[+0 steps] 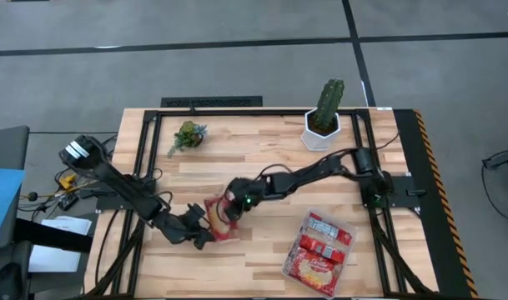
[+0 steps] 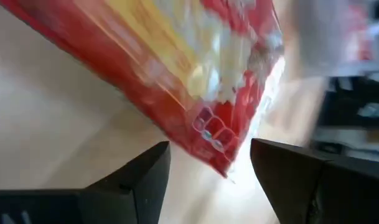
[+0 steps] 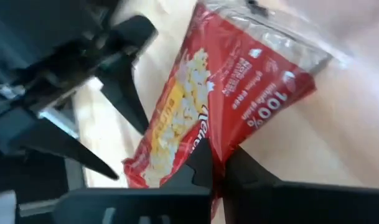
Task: Sort popcorn bags into baskets
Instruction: Put the red popcorn bag into the transparent bin, then return to Home Position
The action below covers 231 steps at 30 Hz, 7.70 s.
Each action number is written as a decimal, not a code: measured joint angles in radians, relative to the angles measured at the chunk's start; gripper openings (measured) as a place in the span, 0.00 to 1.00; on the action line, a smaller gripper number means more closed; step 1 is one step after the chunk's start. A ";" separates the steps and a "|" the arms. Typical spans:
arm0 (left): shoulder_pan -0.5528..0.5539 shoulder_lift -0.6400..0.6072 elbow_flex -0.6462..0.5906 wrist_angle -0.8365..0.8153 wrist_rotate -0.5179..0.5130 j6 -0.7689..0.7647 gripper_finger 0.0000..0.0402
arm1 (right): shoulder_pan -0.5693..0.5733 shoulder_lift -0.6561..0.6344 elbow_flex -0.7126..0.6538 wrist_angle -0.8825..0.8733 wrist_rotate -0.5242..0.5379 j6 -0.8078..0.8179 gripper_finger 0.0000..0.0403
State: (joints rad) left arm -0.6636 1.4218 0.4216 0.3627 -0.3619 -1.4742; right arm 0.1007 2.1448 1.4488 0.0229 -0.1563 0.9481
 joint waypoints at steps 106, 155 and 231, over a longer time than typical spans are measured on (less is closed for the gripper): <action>0.285 -1.415 -0.403 -0.259 -0.086 0.968 0.53 | 0.184 -2.143 -1.440 0.308 0.187 -0.708 0.56; 0.284 -1.409 -0.411 -0.282 -0.139 0.841 0.53 | 0.154 -2.125 -1.438 -0.007 0.232 -0.685 0.56; 0.283 -1.409 -0.412 -0.282 -0.139 0.841 0.53 | 0.154 -2.125 -1.440 -0.008 0.233 -0.685 0.56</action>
State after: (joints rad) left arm -0.3805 0.0128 0.0101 0.0812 -0.5011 -0.6327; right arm 0.2543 0.0200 0.0093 0.0147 0.0769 0.2630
